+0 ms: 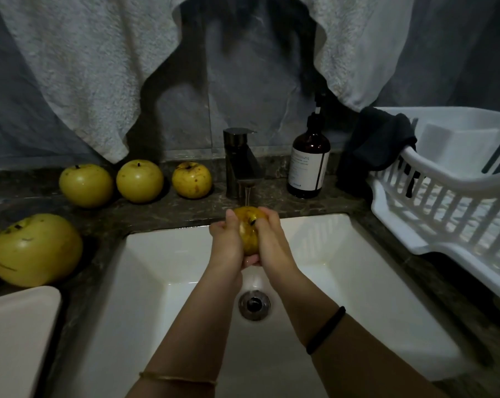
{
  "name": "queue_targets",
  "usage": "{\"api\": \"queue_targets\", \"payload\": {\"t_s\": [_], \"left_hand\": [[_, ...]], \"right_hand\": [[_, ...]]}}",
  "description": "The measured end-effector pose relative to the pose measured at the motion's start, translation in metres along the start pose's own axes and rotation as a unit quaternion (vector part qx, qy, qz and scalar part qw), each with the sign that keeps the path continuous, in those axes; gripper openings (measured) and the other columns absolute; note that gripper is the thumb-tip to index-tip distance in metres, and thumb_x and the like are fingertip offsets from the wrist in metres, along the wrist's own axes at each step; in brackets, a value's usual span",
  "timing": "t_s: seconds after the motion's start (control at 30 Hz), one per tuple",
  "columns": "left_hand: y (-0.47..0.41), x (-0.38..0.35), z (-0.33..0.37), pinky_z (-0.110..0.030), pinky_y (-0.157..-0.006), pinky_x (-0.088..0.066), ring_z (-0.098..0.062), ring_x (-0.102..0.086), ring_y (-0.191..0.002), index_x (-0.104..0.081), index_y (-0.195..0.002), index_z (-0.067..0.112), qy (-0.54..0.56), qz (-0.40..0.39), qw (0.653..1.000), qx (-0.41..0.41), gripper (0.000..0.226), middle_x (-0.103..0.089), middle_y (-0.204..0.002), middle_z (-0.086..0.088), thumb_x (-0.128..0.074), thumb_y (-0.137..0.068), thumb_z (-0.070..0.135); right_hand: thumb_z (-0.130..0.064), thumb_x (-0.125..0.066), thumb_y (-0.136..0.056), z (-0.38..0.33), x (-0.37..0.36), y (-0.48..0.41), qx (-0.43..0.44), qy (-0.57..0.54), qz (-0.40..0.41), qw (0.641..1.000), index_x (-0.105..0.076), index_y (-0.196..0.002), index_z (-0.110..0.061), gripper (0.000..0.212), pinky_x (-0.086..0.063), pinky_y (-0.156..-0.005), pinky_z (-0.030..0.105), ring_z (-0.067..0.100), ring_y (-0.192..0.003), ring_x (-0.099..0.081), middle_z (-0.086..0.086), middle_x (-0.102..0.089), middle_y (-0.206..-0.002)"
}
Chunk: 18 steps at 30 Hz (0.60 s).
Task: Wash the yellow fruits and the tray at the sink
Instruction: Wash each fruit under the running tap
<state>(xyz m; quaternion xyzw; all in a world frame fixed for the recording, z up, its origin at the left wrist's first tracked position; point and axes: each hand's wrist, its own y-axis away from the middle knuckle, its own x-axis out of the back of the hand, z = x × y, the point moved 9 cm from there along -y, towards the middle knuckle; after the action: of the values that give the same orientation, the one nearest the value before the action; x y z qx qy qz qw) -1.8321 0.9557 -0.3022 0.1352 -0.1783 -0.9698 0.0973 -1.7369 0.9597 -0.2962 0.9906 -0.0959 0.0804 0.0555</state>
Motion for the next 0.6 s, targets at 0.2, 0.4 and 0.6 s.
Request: {"api": "queue_targets", "payload": {"t_s": [0.2,0.4,0.6], "left_hand": [[0.002,0.002,-0.002,-0.039,-0.066,-0.046,-0.029,-0.052,-0.101,-0.039,-0.132,0.016,0.047,0.012,0.998,0.026,0.041,-0.05,-0.127,-0.016,-0.032,-0.102,0.043],[0.001,0.0,-0.008,-0.033,-0.058,-0.045,-0.028,-0.055,-0.104,-0.043,-0.132,0.016,0.07,-0.007,0.996,0.046,0.046,-0.053,-0.128,-0.015,-0.039,-0.098,0.047],[-0.002,0.005,-0.002,-0.03,-0.056,-0.047,-0.024,-0.059,-0.096,-0.04,-0.131,0.014,0.013,0.0,1.0,-0.014,0.052,-0.056,-0.121,-0.012,-0.053,-0.092,0.046]], "right_hand": [[-0.05,-0.033,-0.096,-0.003,-0.011,0.0,0.004,0.006,-0.022,1.0,-0.03,-0.137,-0.04,0.043,-0.044,-0.1,0.049,0.026,-0.115,-0.053,0.004,-0.049,-0.134],[-0.05,-0.033,-0.091,-0.004,-0.011,0.001,0.007,0.026,-0.017,0.999,-0.026,-0.14,-0.037,0.051,-0.043,-0.101,0.049,0.028,-0.118,-0.05,0.005,-0.045,-0.136],[-0.057,-0.028,-0.073,-0.003,-0.014,0.001,0.0,0.03,-0.025,0.999,-0.031,-0.135,-0.043,0.063,-0.045,-0.1,0.048,0.026,-0.116,-0.053,0.003,-0.051,-0.133]]}}
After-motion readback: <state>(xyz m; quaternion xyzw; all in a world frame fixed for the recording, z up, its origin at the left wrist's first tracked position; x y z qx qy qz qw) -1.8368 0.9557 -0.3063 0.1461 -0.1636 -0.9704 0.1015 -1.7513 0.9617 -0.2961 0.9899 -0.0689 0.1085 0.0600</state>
